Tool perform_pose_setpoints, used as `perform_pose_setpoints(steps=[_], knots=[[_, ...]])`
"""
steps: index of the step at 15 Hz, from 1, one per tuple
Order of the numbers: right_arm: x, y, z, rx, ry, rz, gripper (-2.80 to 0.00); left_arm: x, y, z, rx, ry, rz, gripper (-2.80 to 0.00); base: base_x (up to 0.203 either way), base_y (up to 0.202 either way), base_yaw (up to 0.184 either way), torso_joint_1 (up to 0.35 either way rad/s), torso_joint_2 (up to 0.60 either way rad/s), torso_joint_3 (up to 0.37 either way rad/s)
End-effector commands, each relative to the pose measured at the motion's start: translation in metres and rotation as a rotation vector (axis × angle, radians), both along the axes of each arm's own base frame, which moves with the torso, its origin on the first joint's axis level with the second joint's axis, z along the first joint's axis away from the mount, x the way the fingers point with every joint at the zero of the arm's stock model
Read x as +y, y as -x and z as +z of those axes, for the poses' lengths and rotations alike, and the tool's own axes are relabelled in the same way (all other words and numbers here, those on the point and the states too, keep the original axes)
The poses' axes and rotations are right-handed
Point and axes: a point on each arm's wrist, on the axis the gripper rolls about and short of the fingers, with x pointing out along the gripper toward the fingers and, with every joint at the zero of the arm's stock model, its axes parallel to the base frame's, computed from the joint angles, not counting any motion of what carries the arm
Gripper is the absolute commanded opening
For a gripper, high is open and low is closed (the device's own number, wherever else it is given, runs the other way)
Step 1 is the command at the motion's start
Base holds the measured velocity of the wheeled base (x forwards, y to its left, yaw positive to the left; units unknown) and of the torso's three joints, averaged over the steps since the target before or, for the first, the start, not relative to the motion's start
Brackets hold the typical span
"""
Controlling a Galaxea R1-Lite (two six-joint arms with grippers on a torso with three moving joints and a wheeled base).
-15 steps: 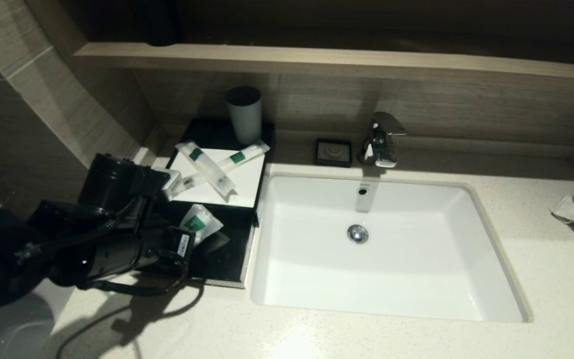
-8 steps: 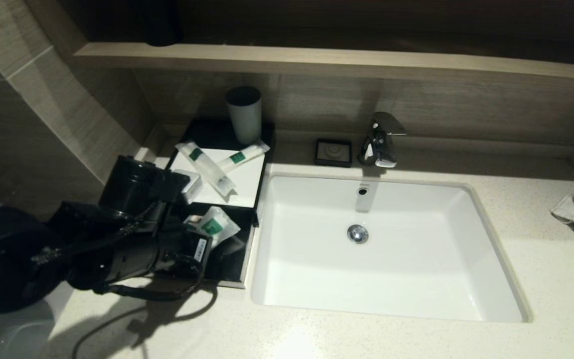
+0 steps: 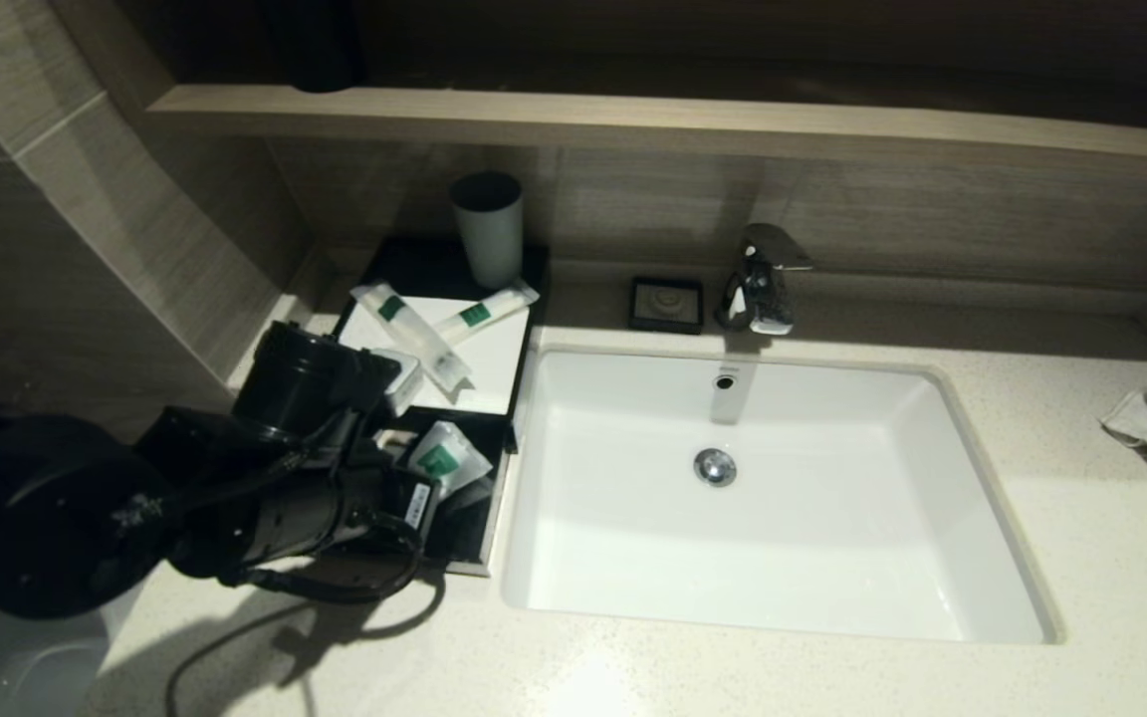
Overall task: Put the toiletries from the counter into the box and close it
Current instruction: Place the bathroom toiletry into the drawer
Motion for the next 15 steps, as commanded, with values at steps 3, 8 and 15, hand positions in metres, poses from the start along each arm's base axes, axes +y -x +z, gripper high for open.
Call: perform_pose_setpoints(steps=[3, 8, 15], knots=[[0.0, 0.0, 0.0, -0.001, 0.0, 0.0, -2.8, -0.005, -0.009, -0.001, 0.0, -0.001, 0.002, -2.8, 0.0, 0.0, 0.0, 0.0, 0.0, 0.0], [0.0, 0.0, 0.0, -0.001, 0.0, 0.0, -2.8, -0.01, -0.017, 0.001, -0.009, 0.003, 0.003, -2.8, 0.0, 0.0, 0.0, 0.0, 0.0, 0.0], [0.0, 0.0, 0.0, 0.0, 0.0, 0.0, -2.8, -0.006, -0.01, 0.006, -0.011, 0.004, 0.002, -2.8, 0.0, 0.0, 0.0, 0.0, 0.0, 0.0]])
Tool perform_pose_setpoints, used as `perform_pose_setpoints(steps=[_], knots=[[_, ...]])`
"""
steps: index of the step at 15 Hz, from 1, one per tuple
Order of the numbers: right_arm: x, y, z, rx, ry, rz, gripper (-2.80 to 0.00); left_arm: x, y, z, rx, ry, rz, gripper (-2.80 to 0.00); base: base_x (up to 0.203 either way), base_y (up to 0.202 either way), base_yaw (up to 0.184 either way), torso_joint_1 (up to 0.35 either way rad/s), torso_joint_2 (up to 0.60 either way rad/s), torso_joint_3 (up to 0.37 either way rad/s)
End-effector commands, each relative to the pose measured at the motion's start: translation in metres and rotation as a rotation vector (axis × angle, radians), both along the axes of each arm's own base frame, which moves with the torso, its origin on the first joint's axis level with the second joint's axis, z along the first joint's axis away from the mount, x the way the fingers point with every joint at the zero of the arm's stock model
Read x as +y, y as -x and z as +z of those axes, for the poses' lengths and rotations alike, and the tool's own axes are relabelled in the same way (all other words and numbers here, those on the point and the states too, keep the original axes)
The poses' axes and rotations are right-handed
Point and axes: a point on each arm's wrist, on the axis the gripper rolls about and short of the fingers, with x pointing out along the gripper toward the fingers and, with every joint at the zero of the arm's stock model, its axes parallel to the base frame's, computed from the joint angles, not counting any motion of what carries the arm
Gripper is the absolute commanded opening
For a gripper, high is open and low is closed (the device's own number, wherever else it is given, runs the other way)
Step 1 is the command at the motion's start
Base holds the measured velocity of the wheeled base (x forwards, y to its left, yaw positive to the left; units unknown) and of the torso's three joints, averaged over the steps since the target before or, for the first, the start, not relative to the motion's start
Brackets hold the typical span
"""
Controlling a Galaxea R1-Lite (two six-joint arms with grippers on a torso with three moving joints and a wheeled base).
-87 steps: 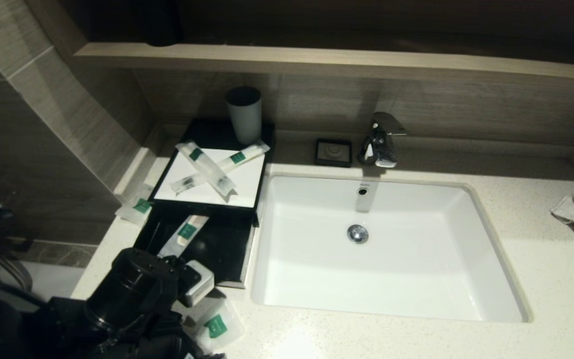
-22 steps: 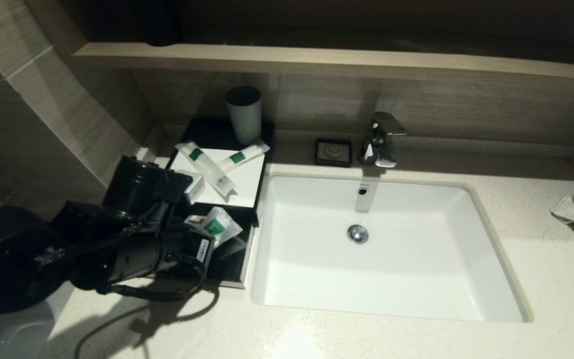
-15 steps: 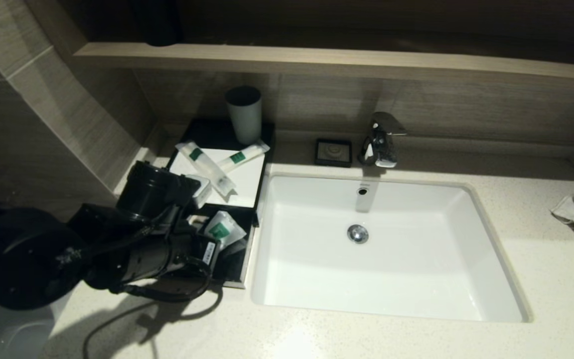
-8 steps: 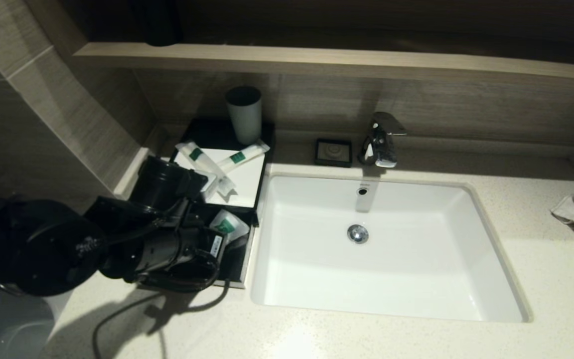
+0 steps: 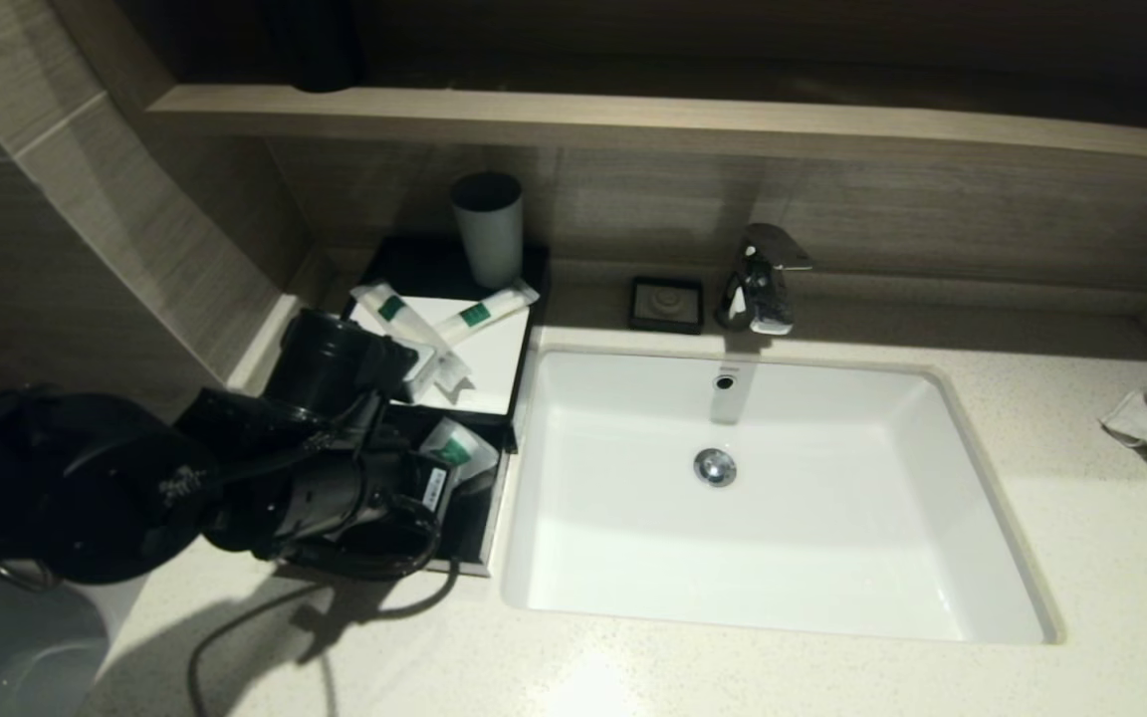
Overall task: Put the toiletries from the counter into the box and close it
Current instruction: Place the bathroom toiletry into the drawer
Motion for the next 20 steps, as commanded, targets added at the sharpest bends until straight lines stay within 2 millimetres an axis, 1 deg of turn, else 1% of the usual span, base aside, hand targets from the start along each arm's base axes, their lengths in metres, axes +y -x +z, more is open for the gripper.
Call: perform_pose_setpoints(steps=[1, 3, 7, 11, 18, 20], knots=[[0.0, 0.0, 0.0, 0.0, 0.0, 0.0, -2.8, 0.003, 0.005, 0.005, -0.006, 0.004, 0.002, -2.8, 0.0, 0.0, 0.0, 0.0, 0.0, 0.0], [0.0, 0.0, 0.0, 0.0, 0.0, 0.0, -2.8, 0.006, 0.01, 0.011, 0.008, 0.002, 0.001, -2.8, 0.0, 0.0, 0.0, 0.0, 0.0, 0.0], [0.0, 0.0, 0.0, -0.001, 0.0, 0.0, -2.8, 0.007, 0.012, 0.011, 0.084, -0.014, 0.016, -2.8, 0.0, 0.0, 0.0, 0.0, 0.0, 0.0], [0.0, 0.0, 0.0, 0.0, 0.0, 0.0, -2.8, 0.003, 0.006, 0.015, 0.104, -0.005, 0.018, -2.8, 0.0, 0.0, 0.0, 0.0, 0.0, 0.0], [0.0, 0.0, 0.0, 0.002, 0.0, 0.0, -2.8, -0.004, -0.006, 0.004, 0.136, -0.023, 0.02, -2.8, 0.0, 0.0, 0.0, 0.0, 0.0, 0.0], [0.0, 0.0, 0.0, 0.0, 0.0, 0.0, -2.8, -0.006, -0.01, 0.006, 0.128, -0.013, 0.021, -2.8, 0.0, 0.0, 0.0, 0.0, 0.0, 0.0]])
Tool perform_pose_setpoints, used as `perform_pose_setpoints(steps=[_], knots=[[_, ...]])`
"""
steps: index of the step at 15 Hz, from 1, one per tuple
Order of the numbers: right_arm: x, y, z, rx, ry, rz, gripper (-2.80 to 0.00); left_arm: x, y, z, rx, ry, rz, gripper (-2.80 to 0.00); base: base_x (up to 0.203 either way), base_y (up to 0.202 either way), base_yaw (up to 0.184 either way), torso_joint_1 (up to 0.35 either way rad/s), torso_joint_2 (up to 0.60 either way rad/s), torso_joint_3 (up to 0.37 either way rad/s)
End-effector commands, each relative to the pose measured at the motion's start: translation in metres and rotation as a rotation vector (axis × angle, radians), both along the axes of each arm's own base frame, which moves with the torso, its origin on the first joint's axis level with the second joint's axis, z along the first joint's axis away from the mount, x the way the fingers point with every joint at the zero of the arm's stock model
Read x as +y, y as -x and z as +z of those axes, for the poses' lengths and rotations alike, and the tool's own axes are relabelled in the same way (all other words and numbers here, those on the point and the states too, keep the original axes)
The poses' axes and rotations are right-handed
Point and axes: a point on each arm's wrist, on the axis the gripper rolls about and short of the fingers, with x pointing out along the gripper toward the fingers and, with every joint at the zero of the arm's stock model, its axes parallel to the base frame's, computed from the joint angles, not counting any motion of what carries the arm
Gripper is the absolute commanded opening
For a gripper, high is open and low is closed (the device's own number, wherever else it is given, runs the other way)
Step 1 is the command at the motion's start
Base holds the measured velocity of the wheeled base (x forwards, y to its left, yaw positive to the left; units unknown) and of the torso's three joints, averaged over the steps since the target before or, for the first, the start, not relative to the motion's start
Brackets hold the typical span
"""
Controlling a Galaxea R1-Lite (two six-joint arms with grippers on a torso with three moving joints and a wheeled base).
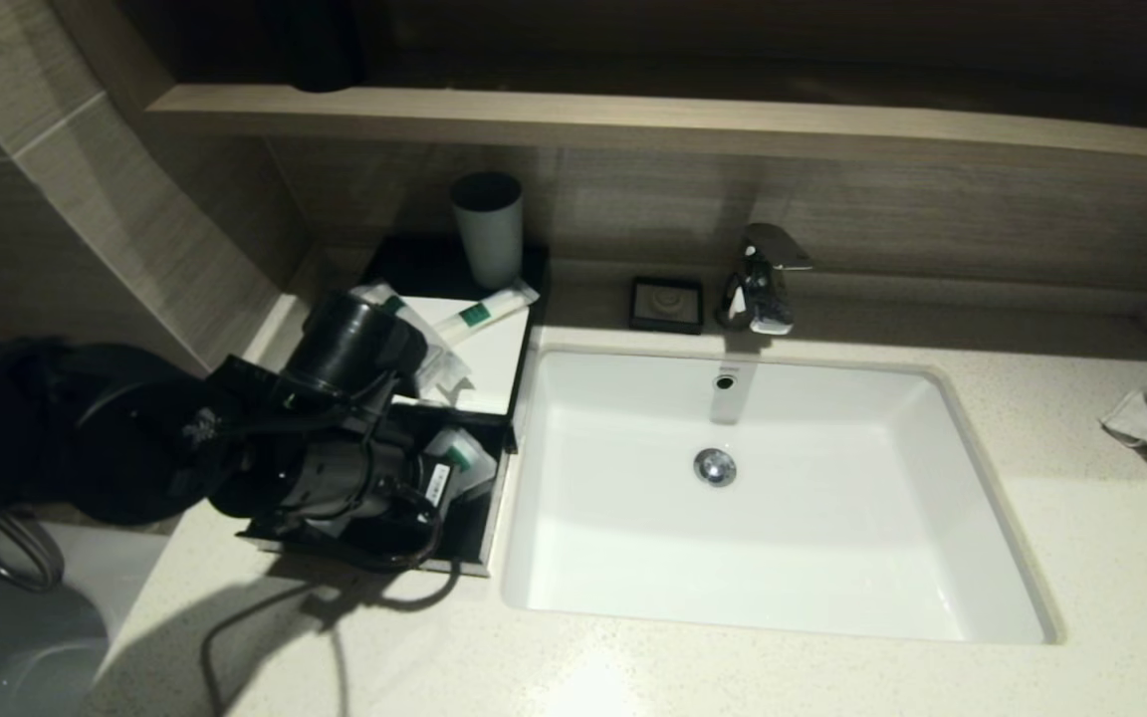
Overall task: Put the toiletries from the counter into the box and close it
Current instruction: Place the bathroom toiletry into the drawer
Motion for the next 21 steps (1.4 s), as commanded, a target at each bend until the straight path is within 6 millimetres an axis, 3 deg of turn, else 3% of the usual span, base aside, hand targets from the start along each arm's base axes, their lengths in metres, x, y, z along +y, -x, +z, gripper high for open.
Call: perform_pose_setpoints(steps=[1, 8, 21], knots=[[0.0, 0.0, 0.0, 0.002, 0.0, 0.0, -2.8, -0.004, -0.006, -0.001, -0.003, 0.002, 0.004, -2.8, 0.0, 0.0, 0.0, 0.0, 0.0, 0.0], [0.0, 0.0, 0.0, 0.001, 0.0, -0.001, -2.8, -0.011, -0.019, 0.01, -0.041, 0.026, 0.014, -2.8, 0.0, 0.0, 0.0, 0.0, 0.0, 0.0], [0.0, 0.0, 0.0, 0.002, 0.0, 0.0, -2.8, -0.014, -0.024, 0.006, -0.039, 0.03, 0.016, -2.8, 0.0, 0.0, 0.0, 0.0, 0.0, 0.0]])
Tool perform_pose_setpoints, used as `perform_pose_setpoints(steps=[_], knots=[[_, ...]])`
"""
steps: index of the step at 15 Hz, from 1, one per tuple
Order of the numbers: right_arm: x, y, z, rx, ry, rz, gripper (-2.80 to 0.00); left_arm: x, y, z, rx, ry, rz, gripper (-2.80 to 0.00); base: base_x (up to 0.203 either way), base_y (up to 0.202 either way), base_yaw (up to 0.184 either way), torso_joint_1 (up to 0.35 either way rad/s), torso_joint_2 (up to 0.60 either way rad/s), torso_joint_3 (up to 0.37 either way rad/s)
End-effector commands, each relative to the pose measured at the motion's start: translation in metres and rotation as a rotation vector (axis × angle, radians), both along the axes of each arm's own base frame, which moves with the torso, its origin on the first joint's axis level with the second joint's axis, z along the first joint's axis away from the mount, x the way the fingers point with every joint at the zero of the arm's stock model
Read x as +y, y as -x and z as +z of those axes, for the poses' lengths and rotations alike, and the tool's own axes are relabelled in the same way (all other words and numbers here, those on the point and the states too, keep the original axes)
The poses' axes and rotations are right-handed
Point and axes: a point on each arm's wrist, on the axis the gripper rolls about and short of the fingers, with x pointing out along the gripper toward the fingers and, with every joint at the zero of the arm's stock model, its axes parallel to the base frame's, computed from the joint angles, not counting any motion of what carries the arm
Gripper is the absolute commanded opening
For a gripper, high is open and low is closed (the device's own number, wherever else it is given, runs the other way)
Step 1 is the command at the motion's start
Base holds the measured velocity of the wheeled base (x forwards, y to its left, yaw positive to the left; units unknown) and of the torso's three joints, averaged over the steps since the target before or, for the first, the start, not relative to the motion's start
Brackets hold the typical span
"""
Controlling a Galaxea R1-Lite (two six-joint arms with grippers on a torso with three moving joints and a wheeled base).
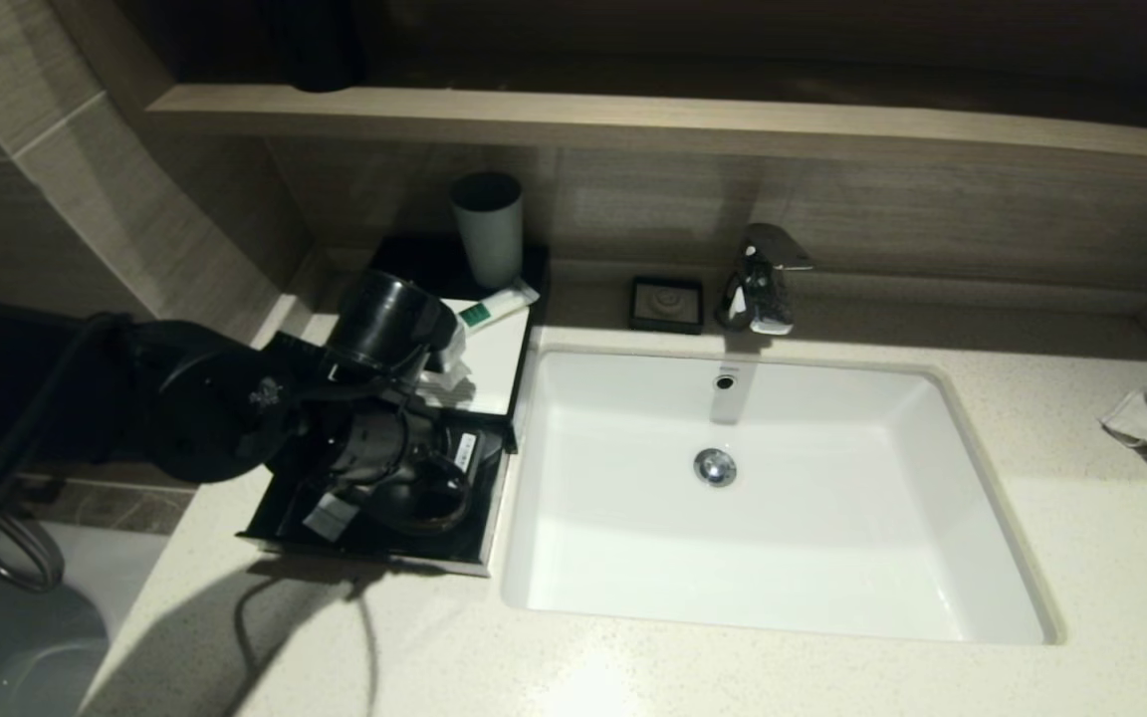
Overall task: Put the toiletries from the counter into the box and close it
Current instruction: Place the bathroom toiletry into the drawer
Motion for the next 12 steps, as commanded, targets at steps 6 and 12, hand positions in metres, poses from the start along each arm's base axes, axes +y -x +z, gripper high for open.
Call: perform_pose_setpoints(steps=[6, 12], knots=[[0.0, 0.0, 0.0, 0.002, 0.0, 0.0, -2.8, 0.002, 0.004, 0.004, -0.009, 0.01, 0.008, 0.0, 0.0, 0.0, 0.0, 0.0, 0.0, 0.0], [0.0, 0.0, 0.0, 0.001, 0.0, 0.0, -2.8, 0.009, 0.015, 0.023, -0.058, 0.039, 0.012, 0.0, 0.0, 0.0, 0.0, 0.0, 0.0, 0.0]])
